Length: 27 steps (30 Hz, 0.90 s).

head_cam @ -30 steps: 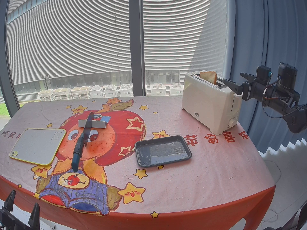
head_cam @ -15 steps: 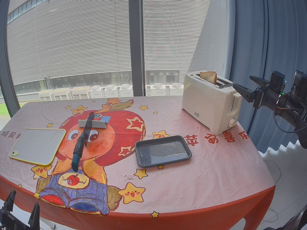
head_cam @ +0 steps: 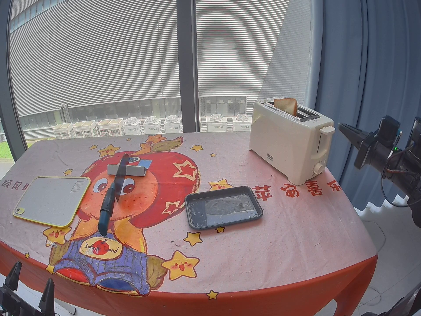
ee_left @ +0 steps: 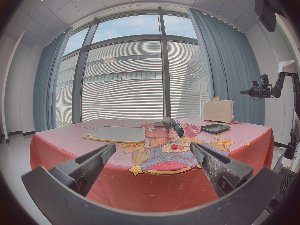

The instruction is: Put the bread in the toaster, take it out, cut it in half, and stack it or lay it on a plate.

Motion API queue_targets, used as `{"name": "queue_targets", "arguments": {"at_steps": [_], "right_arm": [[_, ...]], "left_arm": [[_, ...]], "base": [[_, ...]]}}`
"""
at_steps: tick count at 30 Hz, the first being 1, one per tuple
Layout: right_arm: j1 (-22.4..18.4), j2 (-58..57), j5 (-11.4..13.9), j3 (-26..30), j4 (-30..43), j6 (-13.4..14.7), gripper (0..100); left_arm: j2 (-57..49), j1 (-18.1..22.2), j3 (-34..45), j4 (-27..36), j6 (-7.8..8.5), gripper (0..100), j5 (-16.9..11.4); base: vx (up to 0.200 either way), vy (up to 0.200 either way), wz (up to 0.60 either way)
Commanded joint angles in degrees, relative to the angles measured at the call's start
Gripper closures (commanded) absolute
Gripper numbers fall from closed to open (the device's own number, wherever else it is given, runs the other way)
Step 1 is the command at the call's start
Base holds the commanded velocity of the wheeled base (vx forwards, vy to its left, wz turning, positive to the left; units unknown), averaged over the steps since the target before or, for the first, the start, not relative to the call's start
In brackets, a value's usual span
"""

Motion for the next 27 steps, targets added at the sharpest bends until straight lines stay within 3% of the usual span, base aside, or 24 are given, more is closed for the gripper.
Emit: {"name": "queue_targets", "arguments": {"at_steps": [1,13,16,27], "right_arm": [[0.0,-1.7,0.6,3.7,-1.0,-0.2,100],[0.4,2.6,0.0,-0.2,-3.1,1.2,100],[0.4,4.2,-0.3,-2.7,-3.0,5.4,100],[0.0,10.4,-0.3,0.8,-3.0,5.8,100]], "left_arm": [[0.0,0.0,0.9,0.0,0.01,0,0.1],[0.0,0.1,0.9,0.0,0.01,0,0.1],[0.0,0.0,0.9,0.0,0.01,0,0.1],[0.0,0.0,1.0,0.0,0.01,0,0.1]], "base": [[0.0,0.0,0.0],[0.0,0.0,0.0],[0.0,0.0,0.0],[0.0,0.0,0.0]]}}
